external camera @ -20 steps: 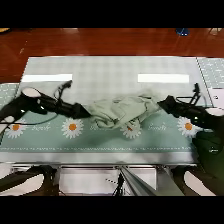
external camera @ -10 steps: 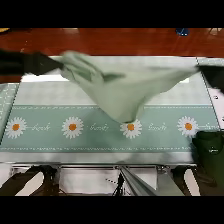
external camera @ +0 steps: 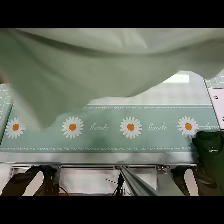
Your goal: Fold the shirts.
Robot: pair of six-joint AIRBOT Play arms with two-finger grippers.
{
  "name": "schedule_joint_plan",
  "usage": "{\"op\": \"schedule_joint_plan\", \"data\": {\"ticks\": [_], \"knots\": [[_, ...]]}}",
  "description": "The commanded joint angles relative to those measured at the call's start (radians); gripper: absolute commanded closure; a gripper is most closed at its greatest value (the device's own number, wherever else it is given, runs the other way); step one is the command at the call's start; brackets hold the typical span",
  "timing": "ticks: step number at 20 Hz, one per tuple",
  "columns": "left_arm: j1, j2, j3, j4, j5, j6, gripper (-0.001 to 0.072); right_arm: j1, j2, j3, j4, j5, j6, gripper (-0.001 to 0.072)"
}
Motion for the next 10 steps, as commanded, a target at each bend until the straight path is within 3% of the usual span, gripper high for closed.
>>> {"op": "schedule_joint_plan", "data": {"ticks": [1, 4, 10], "knots": [[0.002, 0.061, 0.069, 0.159, 0.004, -0.058, 0.0685, -0.001, 0.002, 0.133, -0.141, 0.207, 0.072, 0.0688], [0.002, 0.069, 0.069, 0.236, -0.051, -0.083, 0.0685, -0.001, 0.002, 0.179, -0.154, 0.306, 0.100, 0.0688], [0.002, -0.034, 0.069, 0.236, -0.058, -0.056, 0.0685, -0.001, -0.075, 0.185, -0.087, 0.335, 0.139, 0.0689]]}}
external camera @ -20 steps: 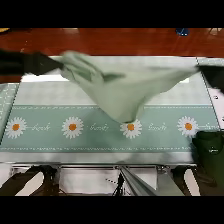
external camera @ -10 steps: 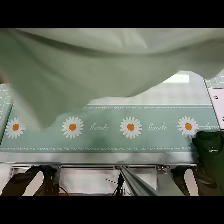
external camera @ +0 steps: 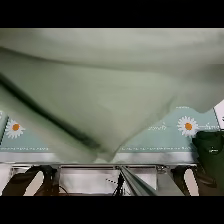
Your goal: Fold the shirts.
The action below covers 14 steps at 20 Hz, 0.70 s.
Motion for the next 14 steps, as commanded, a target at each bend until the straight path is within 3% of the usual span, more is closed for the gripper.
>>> {"op": "schedule_joint_plan", "data": {"ticks": [1, 4, 8, 14], "knots": [[0.000, -0.090, 0.003, 0.018, -0.011, 0.006, 0.0685, 0.000, -0.082, 0.010, 0.023, 0.051, 0.020, 0.0689], [-0.029, -0.245, 0.003, 0.018, -0.011, 0.028, 0.0685, 0.011, -0.231, 0.010, 0.050, 0.040, -0.010, 0.0689], [-0.120, -0.499, 0.003, 0.018, -0.010, 0.028, 0.0684, 0.170, -0.492, 0.010, -0.010, -0.024, -0.024, 0.0689], [-0.169, -0.834, 0.003, 0.018, 0.000, 0.026, 0.0685, 0.360, -0.846, 0.010, -0.102, -0.233, -0.076, 0.0689]]}}
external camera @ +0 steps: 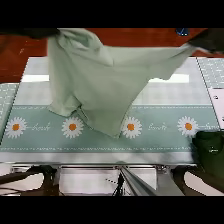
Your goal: Fold the shirts.
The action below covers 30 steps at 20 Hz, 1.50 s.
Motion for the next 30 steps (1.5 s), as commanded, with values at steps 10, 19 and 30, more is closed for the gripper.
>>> {"op": "schedule_joint_plan", "data": {"ticks": [10, 19, 30], "knots": [[0.081, -0.262, 0.002, 0.157, -0.244, -0.152, 0.0390, 0.074, -0.246, 0.002, -0.195, -0.082, -0.035, 0.0689], [0.071, 0.108, -0.579, 0.252, -0.280, -0.186, 0.0252, 0.074, -0.197, 0.001, -0.472, 0.027, -0.045, 0.0689], [-0.373, 0.223, -1.307, -0.146, 0.383, -0.156, 0.0097, 0.074, -0.197, 0.001, -0.476, 0.014, -0.046, 0.0688]]}}
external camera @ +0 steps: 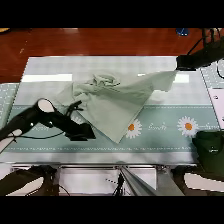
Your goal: Fold the shirts.
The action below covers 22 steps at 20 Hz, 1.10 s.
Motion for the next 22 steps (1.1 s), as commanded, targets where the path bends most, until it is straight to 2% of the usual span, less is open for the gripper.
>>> {"op": "schedule_joint_plan", "data": {"ticks": [1, 4, 13, 14, 17, 18, 21, 22], "knots": [[-0.114, -0.011, -0.069, -0.145, 0.259, 0.003, 0.0097, 0.001, 0.001, 0.000, -0.005, 0.002, 0.000, 0.0689], [-0.130, -0.038, -0.068, -0.227, 0.344, 0.007, 0.0096, 0.001, 0.001, 0.000, -0.005, 0.002, 0.000, 0.0688], [-0.199, -0.208, 0.059, -0.278, 0.374, 0.026, 0.0101, 0.001, 0.001, 0.000, -0.002, 0.003, 0.000, 0.0688], [-0.214, -0.230, 0.084, -0.285, 0.374, 0.025, 0.0152, 0.001, 0.001, 0.000, -0.002, 0.005, 0.001, 0.0688], [-0.233, -0.282, 0.161, -0.339, 0.359, 0.022, 0.0219, 0.001, 0.001, 0.000, -0.002, 0.017, 0.000, 0.0688], [-0.233, -0.296, 0.186, -0.338, 0.349, -0.003, 0.0249, 0.001, 0.001, 0.000, -0.002, 0.018, 0.000, 0.0688], [-0.232, -0.336, 0.229, -0.338, 0.331, -0.030, 0.0466, 0.001, 0.001, 0.000, -0.001, 0.018, 0.000, 0.0688], [-0.231, -0.350, 0.239, -0.338, 0.312, -0.020, 0.0589, 0.001, 0.001, 0.000, 0.000, 0.019, 0.000, 0.0688]]}}
